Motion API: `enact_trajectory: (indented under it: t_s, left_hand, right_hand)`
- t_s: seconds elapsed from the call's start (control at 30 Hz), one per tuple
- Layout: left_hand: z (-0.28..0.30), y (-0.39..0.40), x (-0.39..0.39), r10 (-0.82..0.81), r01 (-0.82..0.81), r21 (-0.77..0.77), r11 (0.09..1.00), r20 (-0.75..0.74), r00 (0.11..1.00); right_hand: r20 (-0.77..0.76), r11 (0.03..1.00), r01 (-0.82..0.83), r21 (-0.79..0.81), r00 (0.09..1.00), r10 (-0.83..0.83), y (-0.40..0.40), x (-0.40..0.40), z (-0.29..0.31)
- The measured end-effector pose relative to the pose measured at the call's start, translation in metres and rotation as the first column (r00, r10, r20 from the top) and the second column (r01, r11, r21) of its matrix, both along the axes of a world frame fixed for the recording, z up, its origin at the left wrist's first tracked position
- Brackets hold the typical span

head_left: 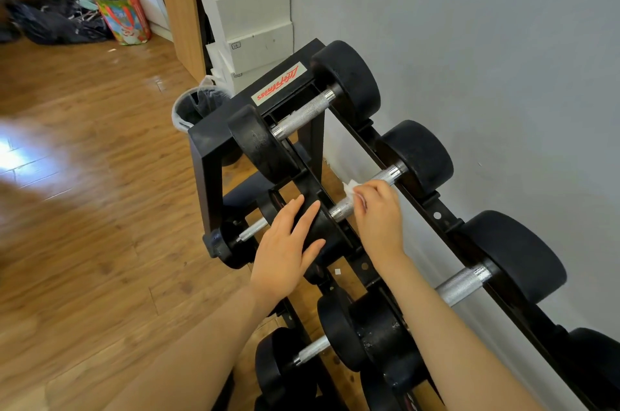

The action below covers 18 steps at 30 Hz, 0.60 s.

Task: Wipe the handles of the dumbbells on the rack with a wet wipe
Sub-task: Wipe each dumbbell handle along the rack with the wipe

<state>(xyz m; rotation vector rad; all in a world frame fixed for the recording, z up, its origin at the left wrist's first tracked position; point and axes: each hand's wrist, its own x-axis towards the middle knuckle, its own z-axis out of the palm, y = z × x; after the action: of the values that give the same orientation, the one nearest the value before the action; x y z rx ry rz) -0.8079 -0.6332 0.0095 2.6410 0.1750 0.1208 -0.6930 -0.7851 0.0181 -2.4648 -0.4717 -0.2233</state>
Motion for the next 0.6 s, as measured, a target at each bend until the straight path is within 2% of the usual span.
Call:
enact_trajectory:
  t_s: [0.17,0.27,0.33,0.5,0.6]
  left_hand:
    - [-0.001,0.002,0.000,-0.006,0.006,0.004,1.000,0.018,1.000]
    - [-0.004,0.003,0.001,-0.006,0.006,0.004,1.000,0.033,0.999]
    - [-0.005,0.001,0.000,0.002,-0.003,0.003,1.000,0.038,0.999]
    - [-0.008,0.002,0.000,0.008,-0.007,-0.018,1.000,0.051,0.999]
    - [-0.008,0.003,0.001,0.001,-0.001,-0.003,1.000,0.060,0.998]
  right_hand:
    - [0.017,0.979,-0.152,-0.135,0.988,0.156,-0.001,-0.001,0.001]
    - [0.012,0.991,-0.050,-0.125,0.999,0.052,-0.004,0.007,0.004]
    - [0.015,0.992,-0.040,-0.124,0.999,0.042,-0.003,0.006,0.004]
    - [0.064,0.936,-0.268,-0.228,0.955,0.289,0.005,-0.003,0.005]
    - [0.094,0.962,-0.178,-0.207,0.975,0.201,0.005,0.006,0.008]
